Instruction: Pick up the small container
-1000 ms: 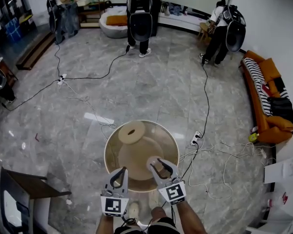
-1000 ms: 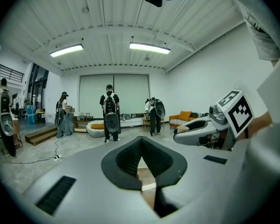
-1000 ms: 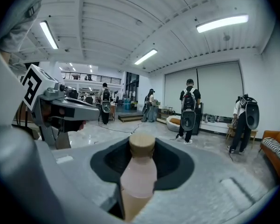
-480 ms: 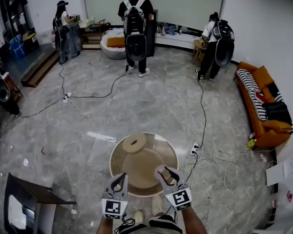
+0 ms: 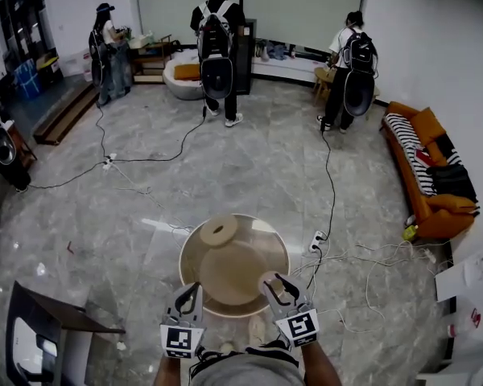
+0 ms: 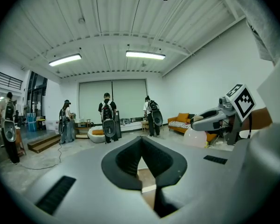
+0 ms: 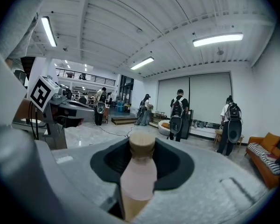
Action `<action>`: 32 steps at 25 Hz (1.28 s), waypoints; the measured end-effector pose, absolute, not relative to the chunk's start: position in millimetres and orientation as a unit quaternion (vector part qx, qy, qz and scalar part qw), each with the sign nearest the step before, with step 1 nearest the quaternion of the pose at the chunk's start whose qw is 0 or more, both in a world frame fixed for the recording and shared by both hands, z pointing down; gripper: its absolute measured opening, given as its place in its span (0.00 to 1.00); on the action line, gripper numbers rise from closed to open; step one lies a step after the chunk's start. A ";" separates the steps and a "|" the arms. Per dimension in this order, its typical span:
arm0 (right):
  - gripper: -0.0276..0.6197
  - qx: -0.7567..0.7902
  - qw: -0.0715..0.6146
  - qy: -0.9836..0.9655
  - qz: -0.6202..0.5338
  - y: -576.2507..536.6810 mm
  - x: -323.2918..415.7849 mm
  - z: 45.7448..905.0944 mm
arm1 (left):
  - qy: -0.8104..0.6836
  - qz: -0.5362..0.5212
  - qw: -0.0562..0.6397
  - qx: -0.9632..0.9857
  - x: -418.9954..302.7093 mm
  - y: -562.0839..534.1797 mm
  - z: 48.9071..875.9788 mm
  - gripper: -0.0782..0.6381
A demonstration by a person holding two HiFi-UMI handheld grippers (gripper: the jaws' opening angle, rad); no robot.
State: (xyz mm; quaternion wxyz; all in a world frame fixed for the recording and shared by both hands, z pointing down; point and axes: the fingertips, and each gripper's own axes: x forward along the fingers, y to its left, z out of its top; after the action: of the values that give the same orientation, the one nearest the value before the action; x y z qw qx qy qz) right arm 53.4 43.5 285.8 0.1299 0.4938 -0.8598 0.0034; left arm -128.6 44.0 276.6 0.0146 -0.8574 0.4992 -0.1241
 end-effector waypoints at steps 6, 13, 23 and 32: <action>0.25 0.497 0.124 -0.859 0.004 53.2 58.1 283.6 | 0.497 -0.122 0.015 -0.859 -123.6 47.8 274.6 0.13; 0.25 0.498 0.127 -0.858 -0.003 56.4 59.2 284.5 | 0.494 -0.121 0.013 -0.861 -121.3 51.7 277.5 0.13; 0.25 0.497 0.126 -0.859 -0.003 53.1 61.5 281.8 | 0.492 -0.123 0.010 -0.862 -116.7 49.4 278.4 0.13; 0.25 0.498 0.127 -0.858 -0.001 50.8 64.1 278.5 | 0.493 -0.124 0.008 -0.861 -115.1 47.5 280.7 0.13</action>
State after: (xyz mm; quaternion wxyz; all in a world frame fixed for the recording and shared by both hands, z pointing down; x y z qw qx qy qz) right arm 64.1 50.8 278.5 0.1271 0.4983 -0.8576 -0.0015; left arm -115.1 47.5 280.7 0.0082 -0.8611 0.4930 -0.1238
